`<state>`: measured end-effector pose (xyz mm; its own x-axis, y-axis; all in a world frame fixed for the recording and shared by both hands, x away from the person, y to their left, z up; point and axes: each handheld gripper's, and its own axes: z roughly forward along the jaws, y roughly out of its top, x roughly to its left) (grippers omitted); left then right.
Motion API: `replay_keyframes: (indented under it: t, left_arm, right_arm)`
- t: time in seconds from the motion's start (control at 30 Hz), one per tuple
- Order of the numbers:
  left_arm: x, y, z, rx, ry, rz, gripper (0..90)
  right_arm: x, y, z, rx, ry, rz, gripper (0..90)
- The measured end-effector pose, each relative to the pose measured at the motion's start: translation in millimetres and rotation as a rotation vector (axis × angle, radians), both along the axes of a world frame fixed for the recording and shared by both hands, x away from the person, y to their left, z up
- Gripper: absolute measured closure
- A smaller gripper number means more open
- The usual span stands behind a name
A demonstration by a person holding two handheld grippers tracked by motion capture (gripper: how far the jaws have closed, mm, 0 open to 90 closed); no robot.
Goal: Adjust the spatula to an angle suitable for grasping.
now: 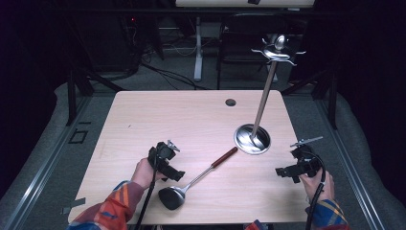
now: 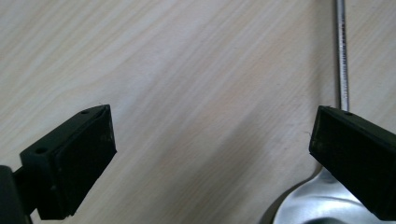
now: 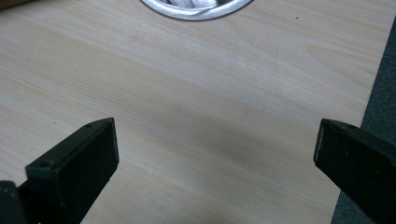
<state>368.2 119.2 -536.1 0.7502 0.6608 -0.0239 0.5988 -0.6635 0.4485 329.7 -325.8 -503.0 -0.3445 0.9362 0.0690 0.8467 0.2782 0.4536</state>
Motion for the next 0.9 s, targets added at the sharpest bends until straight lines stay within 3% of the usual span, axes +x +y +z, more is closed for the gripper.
replay_keyframes:
  t: [0.33,0.43,0.7,0.9]
  left_arm:
    - [-15.0,-35.8,-0.9,0.014,0.021,-0.143,14.6]
    - [-16.2,-40.5,-1.5,0.02,0.029,-0.159,16.9]
    - [-20.0,-55.4,-6.6,0.042,0.042,-0.202,33.7]
    - [-20.6,-62.4,-11.4,0.042,0.059,-0.22,44.0]
  right_arm:
    - [-0.7,-0.9,-2.0,-0.005,0.017,0.002,0.0]
    - [-0.3,-0.5,-1.3,-0.015,0.008,0.003,0.0]
    - [-1.4,0.3,0.0,-0.019,-0.001,0.003,0.0]
    - [-0.7,0.6,-0.5,-0.031,0.014,0.012,0.0]
